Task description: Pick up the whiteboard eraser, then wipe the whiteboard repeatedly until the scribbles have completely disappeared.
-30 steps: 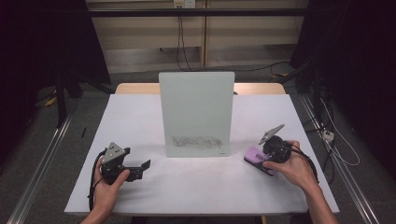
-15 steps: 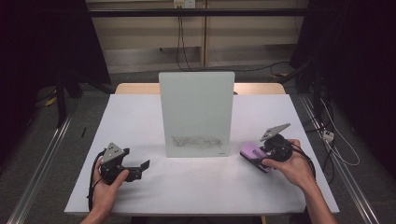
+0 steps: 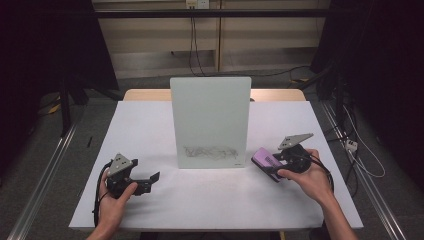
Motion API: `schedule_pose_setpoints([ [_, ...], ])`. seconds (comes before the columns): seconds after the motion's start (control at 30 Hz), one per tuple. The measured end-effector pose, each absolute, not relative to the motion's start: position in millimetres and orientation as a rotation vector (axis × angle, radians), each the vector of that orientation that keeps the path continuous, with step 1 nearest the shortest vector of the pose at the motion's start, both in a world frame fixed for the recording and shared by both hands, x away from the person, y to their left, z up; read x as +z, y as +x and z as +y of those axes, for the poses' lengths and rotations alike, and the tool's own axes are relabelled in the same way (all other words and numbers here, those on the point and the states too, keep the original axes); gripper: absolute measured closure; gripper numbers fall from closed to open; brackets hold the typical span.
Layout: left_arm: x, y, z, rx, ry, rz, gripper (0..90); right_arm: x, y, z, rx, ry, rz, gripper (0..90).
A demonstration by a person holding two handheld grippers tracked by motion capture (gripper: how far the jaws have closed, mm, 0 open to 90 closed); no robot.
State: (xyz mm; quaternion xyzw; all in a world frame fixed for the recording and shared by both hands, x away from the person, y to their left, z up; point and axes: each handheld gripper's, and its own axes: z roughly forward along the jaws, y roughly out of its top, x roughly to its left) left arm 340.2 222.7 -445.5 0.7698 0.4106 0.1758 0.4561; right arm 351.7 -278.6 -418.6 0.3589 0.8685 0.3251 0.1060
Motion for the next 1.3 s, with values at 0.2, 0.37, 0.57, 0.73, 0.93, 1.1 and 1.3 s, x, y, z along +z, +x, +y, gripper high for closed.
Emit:
schedule_pose_setpoints([
  [0.2, -445, 339, 223, 0.438, 1.901, 1.011, 5.3, -415, 347, -274, 1.016, 1.006, 2.544, 41.9],
  [0.37, -445, 340, 222, 0.439, 1.907, 1.006, 5.3, -411, 345, -273, 1.064, 0.977, 2.533, 41.9],
  [0.57, -448, 341, 224, 0.422, 1.903, 1.018, 5.3, -407, 342, -263, 1.110, 0.924, 2.526, 41.9],
  [0.73, -445, 340, 223, 0.435, 1.902, 1.003, 5.3, -407, 340, -254, 1.125, 0.880, 2.529, 41.9],
  [0.93, -445, 339, 220, 0.438, 1.911, 0.998, 5.3, -402, 335, -249, 1.190, 0.835, 2.490, 41.9],
  [1.1, -445, 340, 219, 0.439, 1.920, 0.993, 5.4, -397, 333, -241, 1.202, 0.796, 2.465, 41.9],
  [1.3, -446, 339, 220, 0.455, 1.917, 1.012, 5.2, -389, 334, -231, 1.197, 0.749, 2.450, 41.9],
])
